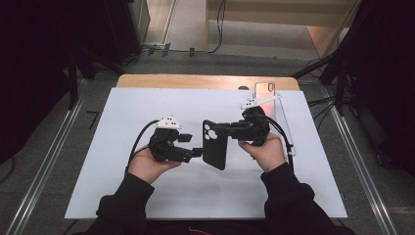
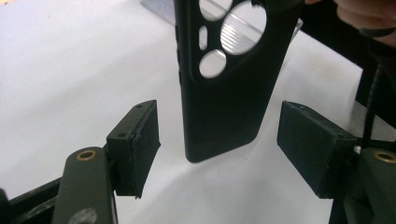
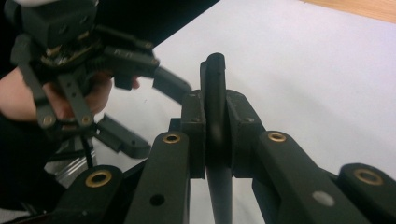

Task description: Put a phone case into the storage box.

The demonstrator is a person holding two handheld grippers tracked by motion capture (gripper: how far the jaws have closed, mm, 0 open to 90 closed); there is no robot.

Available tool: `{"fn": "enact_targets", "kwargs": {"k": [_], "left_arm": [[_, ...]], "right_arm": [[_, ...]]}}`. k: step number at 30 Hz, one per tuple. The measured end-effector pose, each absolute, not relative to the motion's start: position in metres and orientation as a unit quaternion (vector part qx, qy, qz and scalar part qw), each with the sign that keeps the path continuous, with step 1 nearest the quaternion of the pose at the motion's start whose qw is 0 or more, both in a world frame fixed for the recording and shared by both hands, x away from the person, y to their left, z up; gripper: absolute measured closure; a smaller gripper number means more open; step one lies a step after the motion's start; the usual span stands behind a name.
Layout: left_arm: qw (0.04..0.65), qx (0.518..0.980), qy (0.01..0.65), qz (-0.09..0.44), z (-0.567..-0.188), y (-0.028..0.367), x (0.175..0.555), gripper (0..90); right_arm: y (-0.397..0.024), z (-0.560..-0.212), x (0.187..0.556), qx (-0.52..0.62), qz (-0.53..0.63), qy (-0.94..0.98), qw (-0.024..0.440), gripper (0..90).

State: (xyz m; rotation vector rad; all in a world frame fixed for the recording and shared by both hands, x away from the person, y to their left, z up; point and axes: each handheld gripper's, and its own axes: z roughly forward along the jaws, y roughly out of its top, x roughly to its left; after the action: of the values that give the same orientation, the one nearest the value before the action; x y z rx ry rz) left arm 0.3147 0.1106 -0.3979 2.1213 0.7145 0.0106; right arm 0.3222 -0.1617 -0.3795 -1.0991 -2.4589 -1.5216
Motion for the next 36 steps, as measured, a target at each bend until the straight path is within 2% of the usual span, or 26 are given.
{"fn": "enact_targets", "kwargs": {"k": [7, 17, 20, 25, 32, 36], "left_arm": [[0.439, 0.864, 0.247, 0.005, -0.387, 0.104, 0.327, 30.5], [0.446, 0.869, 0.21, -0.026, -0.383, 0.099, 0.34, 33.8], [0.44, 0.871, 0.214, -0.047, -0.386, 0.1, 0.343, 39.7], [0.444, 0.868, 0.206, -0.081, -0.394, 0.101, 0.343, 55.6], [0.462, 0.862, 0.193, -0.08, -0.397, 0.105, 0.344, 66.7], [0.46, 0.861, 0.191, -0.099, -0.397, 0.106, 0.344, 73.4]], "right_arm": [[-0.162, -0.379, 0.322, -0.332, -0.496, -0.801, 0.038, 77.2], [-0.16, -0.38, 0.322, -0.312, -0.501, -0.806, 0.055, 77.2], [-0.159, -0.38, 0.322, -0.304, -0.505, -0.805, 0.061, 77.2], [-0.155, -0.38, 0.321, -0.29, -0.511, -0.805, 0.076, 77.2], [-0.157, -0.381, 0.323, -0.284, -0.514, -0.805, 0.078, 76.8], [-0.161, -0.382, 0.324, -0.276, -0.521, -0.804, 0.077, 74.8]]}}
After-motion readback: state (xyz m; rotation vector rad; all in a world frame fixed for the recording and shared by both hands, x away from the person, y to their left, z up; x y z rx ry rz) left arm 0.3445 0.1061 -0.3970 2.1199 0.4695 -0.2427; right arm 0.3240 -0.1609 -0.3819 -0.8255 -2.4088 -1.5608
